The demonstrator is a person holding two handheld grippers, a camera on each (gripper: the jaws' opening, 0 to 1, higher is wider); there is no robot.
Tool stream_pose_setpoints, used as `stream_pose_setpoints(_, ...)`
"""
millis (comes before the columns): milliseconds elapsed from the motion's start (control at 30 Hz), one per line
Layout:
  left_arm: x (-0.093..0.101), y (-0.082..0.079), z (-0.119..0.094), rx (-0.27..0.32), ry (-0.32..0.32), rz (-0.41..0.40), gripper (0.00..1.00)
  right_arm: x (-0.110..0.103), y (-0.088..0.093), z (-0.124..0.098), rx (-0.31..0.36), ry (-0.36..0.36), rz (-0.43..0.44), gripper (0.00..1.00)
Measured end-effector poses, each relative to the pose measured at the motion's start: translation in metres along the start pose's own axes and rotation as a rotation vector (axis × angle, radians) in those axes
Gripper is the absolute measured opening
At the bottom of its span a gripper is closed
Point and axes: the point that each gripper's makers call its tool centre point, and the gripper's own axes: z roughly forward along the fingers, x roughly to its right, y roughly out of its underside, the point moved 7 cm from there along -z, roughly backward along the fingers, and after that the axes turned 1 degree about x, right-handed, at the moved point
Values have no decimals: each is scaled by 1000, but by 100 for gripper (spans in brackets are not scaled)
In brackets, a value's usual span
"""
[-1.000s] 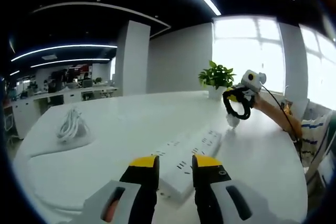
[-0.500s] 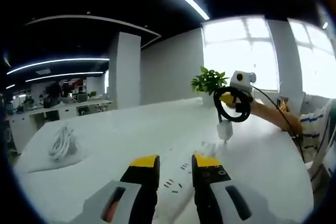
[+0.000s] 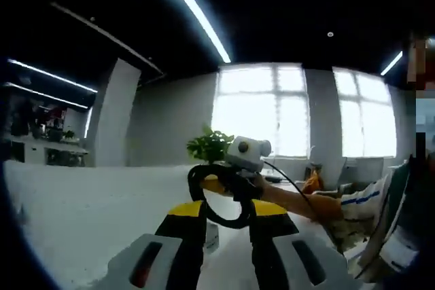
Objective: Straighten the power strip on the desk, plug the charger into it
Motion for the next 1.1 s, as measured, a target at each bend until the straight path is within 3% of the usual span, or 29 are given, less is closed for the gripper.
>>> stream_pose_setpoints(67, 5, -3, 5, 26, 59, -74, 25, 0, -4, 2, 11, -6, -5, 3)
stream_pose_setpoints(267, 10, -13, 12, 96, 111, -167, 24, -2, -14, 9, 39, -13, -17, 3)
stream_pose_setpoints(333, 8, -12, 14, 94, 114, -176, 24, -3, -17, 13, 47, -21, -18, 3)
stream_pose_setpoints(567, -3, -25, 21, 126, 142, -368, 19, -4, -26, 31, 36, -30, -74, 3)
stream_pose_setpoints(633, -4, -29, 19, 149, 140, -394, 17, 0, -28, 32, 65, -16, -69, 3)
stream_pose_setpoints(933, -11, -25, 20, 146, 85, -376, 15, 6, -25, 39, 45, 58, -111, 4)
stream_pose_setpoints(1100, -12, -22, 23, 163, 56, -375, 12, 10, -24, 42, 48, 115, -88, 4)
